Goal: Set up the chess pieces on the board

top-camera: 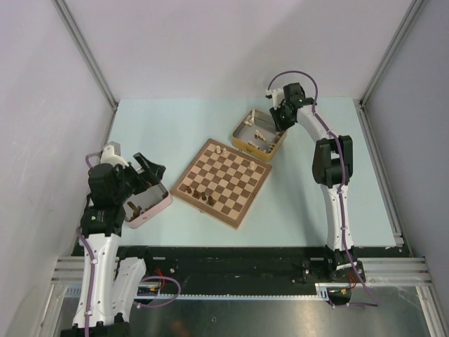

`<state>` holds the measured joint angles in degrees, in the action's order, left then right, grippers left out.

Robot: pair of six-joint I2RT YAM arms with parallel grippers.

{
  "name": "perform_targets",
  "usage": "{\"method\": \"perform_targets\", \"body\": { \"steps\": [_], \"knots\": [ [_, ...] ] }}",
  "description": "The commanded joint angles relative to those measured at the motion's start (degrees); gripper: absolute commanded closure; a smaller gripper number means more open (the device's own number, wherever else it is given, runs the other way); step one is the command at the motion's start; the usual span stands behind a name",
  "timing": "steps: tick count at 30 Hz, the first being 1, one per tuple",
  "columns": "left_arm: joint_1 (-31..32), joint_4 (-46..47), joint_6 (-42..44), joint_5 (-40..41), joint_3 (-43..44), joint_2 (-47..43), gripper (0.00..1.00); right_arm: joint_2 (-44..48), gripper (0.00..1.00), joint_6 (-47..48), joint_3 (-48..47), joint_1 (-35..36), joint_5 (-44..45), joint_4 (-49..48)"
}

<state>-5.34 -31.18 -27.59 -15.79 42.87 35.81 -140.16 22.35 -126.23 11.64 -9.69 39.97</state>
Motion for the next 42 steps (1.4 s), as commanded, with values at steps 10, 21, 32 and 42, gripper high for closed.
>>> {"method": "perform_targets", "body": {
  "steps": [10,21,32,42],
  "knots": [
    [-0.5,1.5,-1.3,-1.4,0.8,0.0,0.0,10.1,0.89,0.4,4.0,1.8,-7.7,-7.2],
    [-0.5,1.5,-1.2,-1.3,0.6,-0.2,0.0,16.2,0.89,0.0,8.8,6.8,-12.4,-7.8],
    [-0.5,1.6,-0.9,-1.3,0.5,0.0,0.0,21.6,0.88,1.9,19.5,14.1,-18.3,-8.3],
    [-0.5,1.6,-0.6,-1.2,-0.1,-0.7,0.0,20.9,0.86,2.9,21.9,17.7,-16.9,-9.0]
  ]
}}
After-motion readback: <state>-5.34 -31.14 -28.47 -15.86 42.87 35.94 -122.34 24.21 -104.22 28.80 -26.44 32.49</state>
